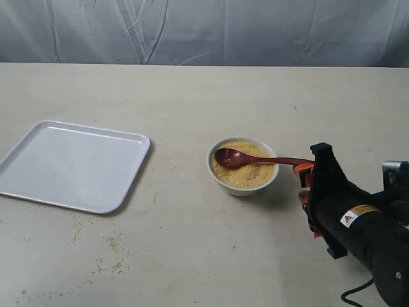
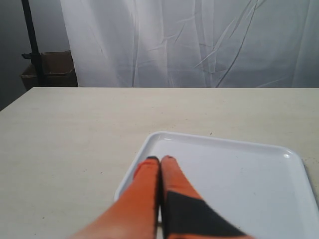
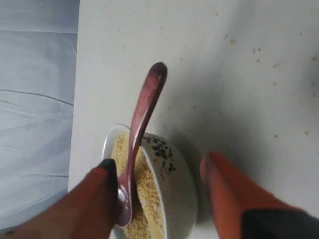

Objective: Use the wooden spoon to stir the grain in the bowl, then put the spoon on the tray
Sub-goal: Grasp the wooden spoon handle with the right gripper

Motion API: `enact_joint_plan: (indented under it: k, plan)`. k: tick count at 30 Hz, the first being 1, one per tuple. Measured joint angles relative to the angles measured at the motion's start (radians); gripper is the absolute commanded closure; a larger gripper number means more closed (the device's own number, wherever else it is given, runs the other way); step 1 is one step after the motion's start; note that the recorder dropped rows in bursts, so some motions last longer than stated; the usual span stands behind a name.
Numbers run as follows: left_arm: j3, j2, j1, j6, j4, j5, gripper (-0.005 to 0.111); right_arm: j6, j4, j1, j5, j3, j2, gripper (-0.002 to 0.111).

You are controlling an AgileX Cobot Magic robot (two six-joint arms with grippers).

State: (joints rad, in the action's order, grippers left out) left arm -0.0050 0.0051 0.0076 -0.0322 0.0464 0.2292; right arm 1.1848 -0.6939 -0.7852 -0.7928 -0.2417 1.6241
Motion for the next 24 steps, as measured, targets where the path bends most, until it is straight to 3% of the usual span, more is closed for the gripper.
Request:
enact_joint_plan:
  k: [14, 23, 24]
  plan:
    - [0.000, 0.000, 0.000, 0.000, 0.000, 0.000, 0.106, 0.000, -0.021, 0.004, -0.151, -0.124, 0.224, 0.055]
    - [0.000, 0.000, 0.000, 0.000, 0.000, 0.000, 0.106, 0.019, 0.015, 0.066, -0.180, -0.173, 0.294, 0.055]
    - [0.000, 0.000, 0.000, 0.000, 0.000, 0.000, 0.106, 0.028, 0.020, 0.068, -0.185, -0.175, 0.296, 0.061]
